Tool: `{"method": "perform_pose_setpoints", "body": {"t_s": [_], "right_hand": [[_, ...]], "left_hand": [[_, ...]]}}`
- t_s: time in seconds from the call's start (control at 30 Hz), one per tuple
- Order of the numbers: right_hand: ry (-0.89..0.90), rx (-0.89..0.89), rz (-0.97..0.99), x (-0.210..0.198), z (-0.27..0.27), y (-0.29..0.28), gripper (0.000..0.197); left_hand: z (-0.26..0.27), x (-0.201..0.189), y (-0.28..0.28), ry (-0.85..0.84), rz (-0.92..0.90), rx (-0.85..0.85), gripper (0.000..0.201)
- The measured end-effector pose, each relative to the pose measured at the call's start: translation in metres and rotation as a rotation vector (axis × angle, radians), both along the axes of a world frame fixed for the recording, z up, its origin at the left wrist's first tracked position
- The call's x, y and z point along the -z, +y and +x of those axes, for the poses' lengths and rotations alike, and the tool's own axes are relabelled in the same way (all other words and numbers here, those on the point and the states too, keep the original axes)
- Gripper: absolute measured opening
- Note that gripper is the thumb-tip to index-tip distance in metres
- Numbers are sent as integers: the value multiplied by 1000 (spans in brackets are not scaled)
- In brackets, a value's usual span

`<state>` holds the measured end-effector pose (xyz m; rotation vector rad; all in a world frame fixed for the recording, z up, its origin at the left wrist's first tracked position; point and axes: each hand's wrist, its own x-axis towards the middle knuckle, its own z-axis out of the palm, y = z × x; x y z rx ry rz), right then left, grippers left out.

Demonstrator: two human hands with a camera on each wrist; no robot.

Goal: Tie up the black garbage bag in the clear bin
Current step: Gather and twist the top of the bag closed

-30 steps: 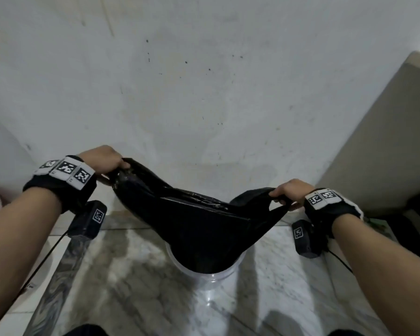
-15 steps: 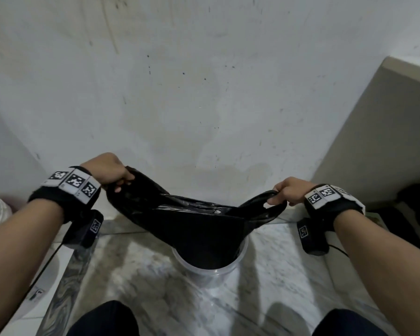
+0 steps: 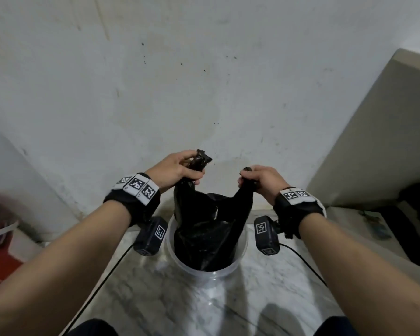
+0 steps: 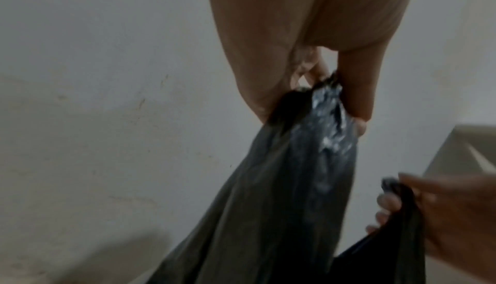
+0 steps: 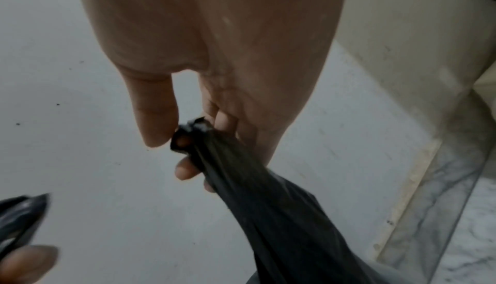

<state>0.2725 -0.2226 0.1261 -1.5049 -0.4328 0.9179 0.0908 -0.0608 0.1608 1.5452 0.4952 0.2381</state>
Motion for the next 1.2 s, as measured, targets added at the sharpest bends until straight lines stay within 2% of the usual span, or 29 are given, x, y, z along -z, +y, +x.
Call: {"method": "perform_pose_setpoints", "body": {"t_s": [0.03, 0.13, 0.27, 0.4, 0.43, 0.57, 0.77, 0.87, 0.97, 1.2], "right_hand": [[-16, -14, -16, 1, -3, 4, 8], [-62, -49, -37, 2, -9, 11, 30], [-150, -67, -65, 9, -11, 16, 42], [-216, -23, -60, 17, -8, 18, 43], [-233, -9, -54, 19, -7, 18, 42], [-277, 42, -27, 26, -2, 18, 31], [-279, 42, 4, 26, -2, 25, 31], [-319, 42, 12, 22, -4, 28, 27], [-299, 33, 31, 17, -4, 30, 16], [-243, -59, 87, 18, -9, 29, 26]], "left_hand": [[2, 4, -1, 22, 19, -6, 34], [9, 11, -5, 45, -62, -3, 25], [19, 14, -16, 78, -156, -26, 39], [24, 18, -20, 34, 32, -62, 27], [25, 20, -18, 23, 38, -89, 23], [28, 28, -11, 13, -9, -160, 32], [33, 33, -12, -53, 13, -263, 11], [34, 34, -12, -50, 127, -279, 19], [35, 34, -8, -58, 212, -306, 22], [37, 34, -18, -43, 184, -222, 19]]}}
